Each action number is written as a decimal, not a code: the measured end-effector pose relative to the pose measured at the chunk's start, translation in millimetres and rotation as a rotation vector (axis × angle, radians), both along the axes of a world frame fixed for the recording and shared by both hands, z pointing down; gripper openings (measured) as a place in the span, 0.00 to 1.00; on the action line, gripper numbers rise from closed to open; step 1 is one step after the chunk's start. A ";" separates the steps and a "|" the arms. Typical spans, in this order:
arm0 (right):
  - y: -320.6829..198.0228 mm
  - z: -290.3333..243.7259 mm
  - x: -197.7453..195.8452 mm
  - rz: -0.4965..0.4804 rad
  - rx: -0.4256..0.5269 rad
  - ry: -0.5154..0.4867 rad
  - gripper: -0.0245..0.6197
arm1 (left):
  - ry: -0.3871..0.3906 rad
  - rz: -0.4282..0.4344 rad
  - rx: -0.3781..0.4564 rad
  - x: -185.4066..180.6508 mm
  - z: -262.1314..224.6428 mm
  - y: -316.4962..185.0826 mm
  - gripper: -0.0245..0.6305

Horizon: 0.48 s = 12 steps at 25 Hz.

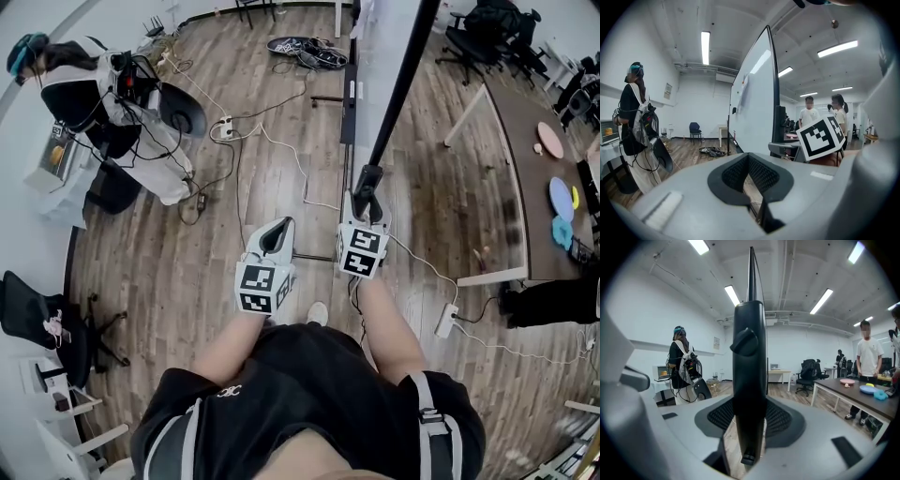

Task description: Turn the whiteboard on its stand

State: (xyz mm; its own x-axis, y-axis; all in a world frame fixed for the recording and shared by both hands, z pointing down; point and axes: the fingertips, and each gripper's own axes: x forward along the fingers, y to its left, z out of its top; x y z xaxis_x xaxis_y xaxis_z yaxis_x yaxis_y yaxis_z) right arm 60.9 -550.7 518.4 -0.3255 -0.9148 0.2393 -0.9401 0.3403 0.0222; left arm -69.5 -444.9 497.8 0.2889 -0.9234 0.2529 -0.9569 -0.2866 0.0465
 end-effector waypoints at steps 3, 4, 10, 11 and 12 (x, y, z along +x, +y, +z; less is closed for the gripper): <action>18.9 0.5 5.9 0.016 0.008 -0.004 0.34 | 0.006 0.010 0.017 1.9 -5.0 10.2 0.05; 26.0 0.5 7.1 0.021 0.010 -0.004 0.34 | 0.010 0.011 0.022 0.6 -6.3 14.9 0.05; 70.9 -0.8 8.6 0.045 0.012 -0.005 0.34 | 0.014 0.041 0.030 -12.0 -9.1 53.4 0.05; 78.6 -0.9 9.6 0.052 0.014 -0.006 0.34 | 0.015 0.049 0.032 -13.3 -9.7 60.8 0.05; 86.4 -1.2 10.1 0.059 0.017 -0.007 0.34 | 0.017 0.054 0.036 -15.2 -10.2 68.2 0.05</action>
State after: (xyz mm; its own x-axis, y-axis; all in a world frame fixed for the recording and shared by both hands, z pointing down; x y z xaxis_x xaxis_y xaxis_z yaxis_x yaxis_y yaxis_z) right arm 71.0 -464.3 517.2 -0.2719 -0.9364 0.2218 -0.9588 0.2834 0.0212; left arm -84.7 -376.7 487.5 0.3424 -0.9147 0.2149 -0.9392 -0.3396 0.0511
